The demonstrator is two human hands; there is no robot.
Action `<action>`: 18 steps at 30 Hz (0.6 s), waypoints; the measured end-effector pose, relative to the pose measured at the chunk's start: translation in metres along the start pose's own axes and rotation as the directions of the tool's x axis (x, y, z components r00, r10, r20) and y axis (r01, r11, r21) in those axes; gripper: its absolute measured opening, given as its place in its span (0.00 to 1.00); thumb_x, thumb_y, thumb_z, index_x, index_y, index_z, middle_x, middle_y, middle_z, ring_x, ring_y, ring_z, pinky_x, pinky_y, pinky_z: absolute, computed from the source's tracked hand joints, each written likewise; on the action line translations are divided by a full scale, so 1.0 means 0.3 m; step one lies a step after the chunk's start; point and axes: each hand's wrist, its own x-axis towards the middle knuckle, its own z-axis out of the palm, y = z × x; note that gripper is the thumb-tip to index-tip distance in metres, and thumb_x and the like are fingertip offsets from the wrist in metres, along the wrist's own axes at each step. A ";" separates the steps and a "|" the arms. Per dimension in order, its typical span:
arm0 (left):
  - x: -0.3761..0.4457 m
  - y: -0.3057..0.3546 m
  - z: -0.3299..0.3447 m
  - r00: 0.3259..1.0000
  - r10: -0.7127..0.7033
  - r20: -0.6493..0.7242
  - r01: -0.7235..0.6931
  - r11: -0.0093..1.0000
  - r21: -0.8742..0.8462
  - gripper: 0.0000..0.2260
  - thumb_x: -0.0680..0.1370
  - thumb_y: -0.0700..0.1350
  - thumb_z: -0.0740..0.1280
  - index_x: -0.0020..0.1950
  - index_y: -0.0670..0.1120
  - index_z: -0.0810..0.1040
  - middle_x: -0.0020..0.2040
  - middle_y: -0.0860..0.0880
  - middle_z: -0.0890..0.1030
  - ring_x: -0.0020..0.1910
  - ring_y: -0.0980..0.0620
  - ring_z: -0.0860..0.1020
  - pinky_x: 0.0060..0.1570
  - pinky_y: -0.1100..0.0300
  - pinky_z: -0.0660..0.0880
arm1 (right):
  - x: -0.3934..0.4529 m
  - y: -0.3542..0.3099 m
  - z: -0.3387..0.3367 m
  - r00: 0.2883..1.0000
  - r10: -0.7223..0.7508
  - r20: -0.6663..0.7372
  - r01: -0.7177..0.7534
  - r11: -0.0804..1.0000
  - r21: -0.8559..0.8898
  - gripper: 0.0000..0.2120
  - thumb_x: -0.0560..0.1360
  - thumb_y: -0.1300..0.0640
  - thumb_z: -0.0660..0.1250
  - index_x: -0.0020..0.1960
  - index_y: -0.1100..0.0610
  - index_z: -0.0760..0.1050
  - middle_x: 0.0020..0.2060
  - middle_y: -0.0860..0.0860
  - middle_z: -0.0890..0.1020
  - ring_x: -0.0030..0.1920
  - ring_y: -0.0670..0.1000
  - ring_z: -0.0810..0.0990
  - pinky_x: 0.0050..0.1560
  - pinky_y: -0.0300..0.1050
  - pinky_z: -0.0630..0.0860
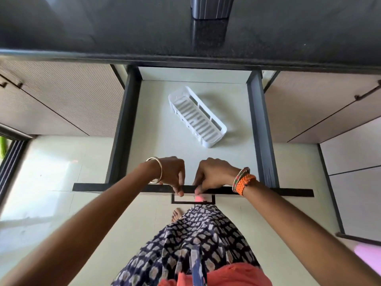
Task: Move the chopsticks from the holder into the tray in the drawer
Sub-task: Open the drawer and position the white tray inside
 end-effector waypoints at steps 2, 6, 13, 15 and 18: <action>0.003 0.000 -0.027 1.000 -0.007 0.028 0.008 0.999 -0.034 0.12 0.62 0.53 0.78 0.40 0.48 0.84 0.35 0.53 0.83 0.38 0.48 0.82 0.36 0.56 0.83 | 0.005 0.014 -0.029 0.999 -0.006 0.037 0.004 0.999 0.053 0.11 0.67 0.47 0.75 0.48 0.49 0.84 0.45 0.46 0.87 0.41 0.48 0.82 0.39 0.42 0.78; 0.054 -0.027 -0.101 0.986 -0.064 0.155 0.101 0.964 -0.247 0.05 0.73 0.49 0.70 0.42 0.48 0.82 0.44 0.49 0.84 0.42 0.52 0.82 0.29 0.61 0.80 | 0.033 0.037 -0.079 0.996 0.029 0.090 -0.055 0.953 0.297 0.09 0.72 0.50 0.70 0.42 0.56 0.83 0.40 0.51 0.86 0.38 0.45 0.84 0.35 0.41 0.82; 0.266 -0.112 -0.317 0.862 -0.027 -0.506 0.127 0.978 0.164 0.27 0.76 0.40 0.61 0.74 0.47 0.58 0.75 0.45 0.61 0.73 0.46 0.63 0.69 0.51 0.66 | 0.252 0.091 -0.178 0.799 0.335 -0.499 -0.254 0.941 0.225 0.15 0.74 0.49 0.64 0.51 0.60 0.77 0.55 0.60 0.81 0.59 0.61 0.77 0.53 0.49 0.73; 0.337 -0.133 -0.348 0.870 -0.043 -0.492 0.195 0.945 0.264 0.32 0.76 0.38 0.61 0.76 0.49 0.50 0.78 0.47 0.52 0.76 0.47 0.55 0.69 0.48 0.65 | 0.331 0.109 -0.181 0.846 0.377 -0.376 -0.334 0.926 0.178 0.24 0.73 0.42 0.64 0.58 0.60 0.74 0.60 0.59 0.78 0.62 0.61 0.75 0.58 0.50 0.72; 0.446 -0.165 -0.371 0.885 -0.058 -0.462 0.275 0.865 0.419 0.32 0.76 0.39 0.61 0.76 0.52 0.50 0.78 0.47 0.50 0.77 0.47 0.50 0.71 0.43 0.56 | 0.417 0.141 -0.168 0.900 0.332 -0.282 -0.343 0.939 0.010 0.24 0.74 0.47 0.65 0.64 0.60 0.70 0.62 0.59 0.76 0.64 0.61 0.74 0.61 0.53 0.72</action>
